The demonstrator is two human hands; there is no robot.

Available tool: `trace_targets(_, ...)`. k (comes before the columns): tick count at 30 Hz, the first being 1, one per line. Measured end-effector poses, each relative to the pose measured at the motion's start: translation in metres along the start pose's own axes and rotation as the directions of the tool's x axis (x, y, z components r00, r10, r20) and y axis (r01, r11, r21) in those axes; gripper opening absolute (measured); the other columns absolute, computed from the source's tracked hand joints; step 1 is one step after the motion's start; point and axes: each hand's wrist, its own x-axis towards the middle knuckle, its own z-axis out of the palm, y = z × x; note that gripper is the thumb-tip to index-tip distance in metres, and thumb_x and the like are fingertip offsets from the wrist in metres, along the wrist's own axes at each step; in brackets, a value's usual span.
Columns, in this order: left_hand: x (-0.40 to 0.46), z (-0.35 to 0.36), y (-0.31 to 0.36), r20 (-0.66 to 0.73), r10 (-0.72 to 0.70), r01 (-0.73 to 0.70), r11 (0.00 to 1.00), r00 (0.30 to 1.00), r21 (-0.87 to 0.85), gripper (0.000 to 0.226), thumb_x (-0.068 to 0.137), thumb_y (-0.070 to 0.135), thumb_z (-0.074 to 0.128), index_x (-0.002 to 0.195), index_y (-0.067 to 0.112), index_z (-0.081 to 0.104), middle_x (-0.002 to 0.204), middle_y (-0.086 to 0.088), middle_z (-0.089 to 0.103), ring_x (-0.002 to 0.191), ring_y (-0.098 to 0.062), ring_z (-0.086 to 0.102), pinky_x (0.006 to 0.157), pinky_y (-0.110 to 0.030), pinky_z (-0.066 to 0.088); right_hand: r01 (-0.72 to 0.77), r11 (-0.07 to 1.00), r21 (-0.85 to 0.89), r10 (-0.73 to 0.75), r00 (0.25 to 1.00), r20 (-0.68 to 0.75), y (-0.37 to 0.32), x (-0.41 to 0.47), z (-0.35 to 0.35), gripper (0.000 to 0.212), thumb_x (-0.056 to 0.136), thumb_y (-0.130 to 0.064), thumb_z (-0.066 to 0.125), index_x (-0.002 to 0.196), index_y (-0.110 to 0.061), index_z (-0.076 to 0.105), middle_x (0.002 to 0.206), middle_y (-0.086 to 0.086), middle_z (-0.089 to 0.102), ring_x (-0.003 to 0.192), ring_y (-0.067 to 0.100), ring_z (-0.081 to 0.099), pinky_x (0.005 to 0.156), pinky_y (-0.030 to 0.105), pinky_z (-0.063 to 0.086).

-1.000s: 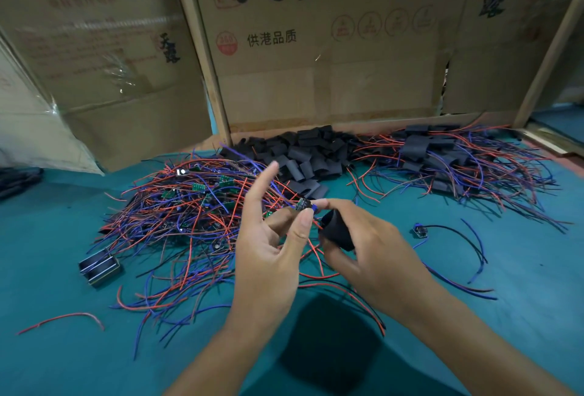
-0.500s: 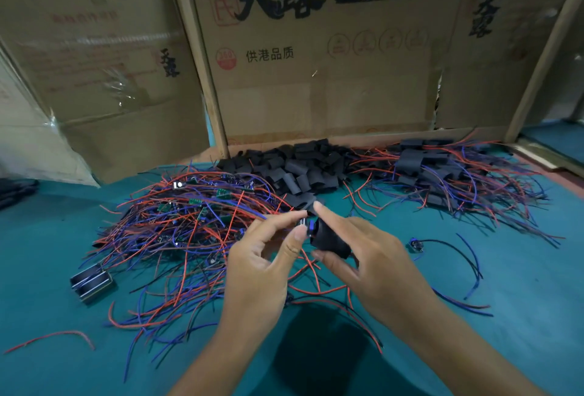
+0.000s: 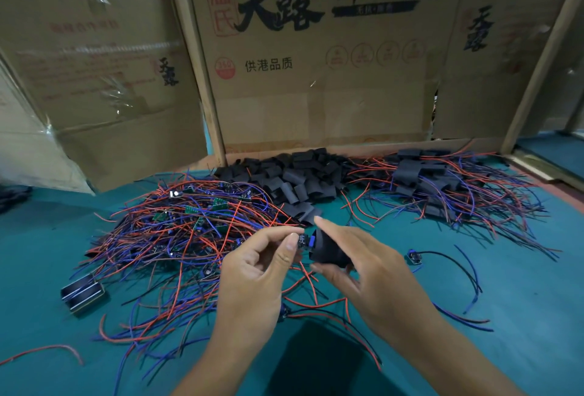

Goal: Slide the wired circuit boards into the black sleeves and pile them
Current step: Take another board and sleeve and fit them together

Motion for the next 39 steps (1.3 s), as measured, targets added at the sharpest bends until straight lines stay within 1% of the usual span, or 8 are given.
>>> trace_targets(5, -0.004, 0.000, 0.007, -0.013, 0.073, -0.073, 0.997, 0.997, 0.031, 0.012, 0.084, 0.025, 0.067, 0.090, 0.022, 0.078, 0.085, 0.005, 0.076, 0.077, -0.003, 0.068, 0.071, -0.014, 0.051, -0.006, 0.999, 0.047, 0.005, 1.000, 0.021, -0.001, 0.000, 0.004, 0.057, 0.092, -0.041, 0.056, 0.141, -0.012, 0.050, 0.121, -0.002, 0.064, 0.108, 0.009, 0.057, 0.088, 0.022, 0.043)
trace_targets(9, -0.004, 0.001, 0.012, 0.008, 0.073, -0.072, 0.997, 0.997, -0.036, 0.014, 0.079, 0.020, 0.070, 0.090, 0.016, 0.077, 0.083, 0.005, 0.077, 0.075, 0.002, 0.067, 0.069, -0.010, 0.049, 0.000, 0.996, 0.086, -0.001, 1.000, 0.007, 0.002, 0.001, 0.002, 0.052, 0.095, -0.050, 0.052, 0.134, -0.017, 0.054, 0.117, -0.010, 0.063, 0.105, 0.005, 0.059, 0.087, 0.020, 0.045)
trace_targets(15, -0.002, -0.002, 0.009, 0.042, 0.078, -0.075, 0.995, 0.996, -0.059, 0.012, 0.077, 0.015, 0.075, 0.088, 0.017, 0.079, 0.078, 0.004, 0.075, 0.070, 0.000, 0.065, 0.067, -0.011, 0.049, 0.033, 0.994, 0.100, -0.029, 0.999, -0.043, 0.007, -0.001, 0.003, 0.041, 0.094, -0.046, 0.054, 0.128, -0.023, 0.054, 0.111, -0.014, 0.062, 0.098, 0.003, 0.060, 0.082, 0.026, 0.048)
trace_targets(22, 0.001, -0.013, 0.008, 0.084, 0.114, -0.123, 0.986, 0.990, 0.117, 0.010, 0.080, 0.023, 0.076, 0.090, 0.027, 0.077, 0.085, 0.004, 0.076, 0.077, -0.007, 0.069, 0.073, -0.017, 0.052, 0.115, 0.993, -0.032, -0.117, 0.989, -0.086, 0.010, 0.000, 0.001, 0.044, 0.095, -0.038, 0.056, 0.131, -0.012, 0.057, 0.116, -0.003, 0.063, 0.102, 0.017, 0.063, 0.079, 0.036, 0.052)
trace_targets(26, 0.002, -0.013, 0.009, 0.082, 0.058, -0.064, 0.995, 0.995, 0.071, 0.008, 0.080, 0.028, 0.077, 0.087, 0.024, 0.077, 0.080, 0.004, 0.075, 0.072, -0.002, 0.065, 0.068, -0.013, 0.049, 0.133, 0.989, -0.064, -0.137, 0.988, -0.073, 0.011, 0.001, 0.000, 0.046, 0.095, -0.037, 0.055, 0.131, -0.008, 0.057, 0.117, -0.001, 0.062, 0.104, 0.018, 0.062, 0.082, 0.033, 0.050)
trace_targets(30, 0.004, -0.014, 0.007, 0.112, 0.003, -0.004, 1.000, 0.994, 0.006, 0.008, 0.081, 0.024, 0.079, 0.087, 0.020, 0.078, 0.078, 0.000, 0.075, 0.071, -0.004, 0.065, 0.069, -0.014, 0.050, 0.150, 0.985, -0.089, -0.157, 0.985, -0.069, 0.011, 0.001, 0.001, 0.046, 0.094, -0.033, 0.061, 0.131, -0.007, 0.057, 0.119, 0.001, 0.062, 0.106, 0.018, 0.061, 0.083, 0.029, 0.050)
trace_targets(35, 0.002, -0.012, 0.004, 0.188, 0.072, -0.091, 0.991, 0.979, 0.096, 0.014, 0.081, 0.022, 0.076, 0.094, 0.024, 0.075, 0.087, 0.001, 0.075, 0.080, -0.009, 0.070, 0.075, -0.019, 0.053, 0.174, 0.980, -0.097, -0.179, 0.983, -0.043, 0.011, 0.001, 0.002, 0.049, 0.095, -0.035, 0.057, 0.136, -0.009, 0.054, 0.121, 0.000, 0.062, 0.106, 0.016, 0.060, 0.082, 0.025, 0.048)
trace_targets(39, 0.002, -0.013, 0.004, 0.181, 0.123, -0.149, 0.980, 0.976, 0.134, 0.007, 0.086, 0.027, 0.073, 0.093, 0.024, 0.072, 0.088, 0.004, 0.073, 0.080, -0.007, 0.067, 0.075, -0.020, 0.052, 0.122, 0.991, -0.055, -0.122, 0.993, 0.008, 0.012, 0.000, 0.002, 0.054, 0.094, -0.037, 0.059, 0.141, -0.013, 0.049, 0.122, -0.002, 0.062, 0.106, 0.016, 0.060, 0.083, 0.029, 0.048)
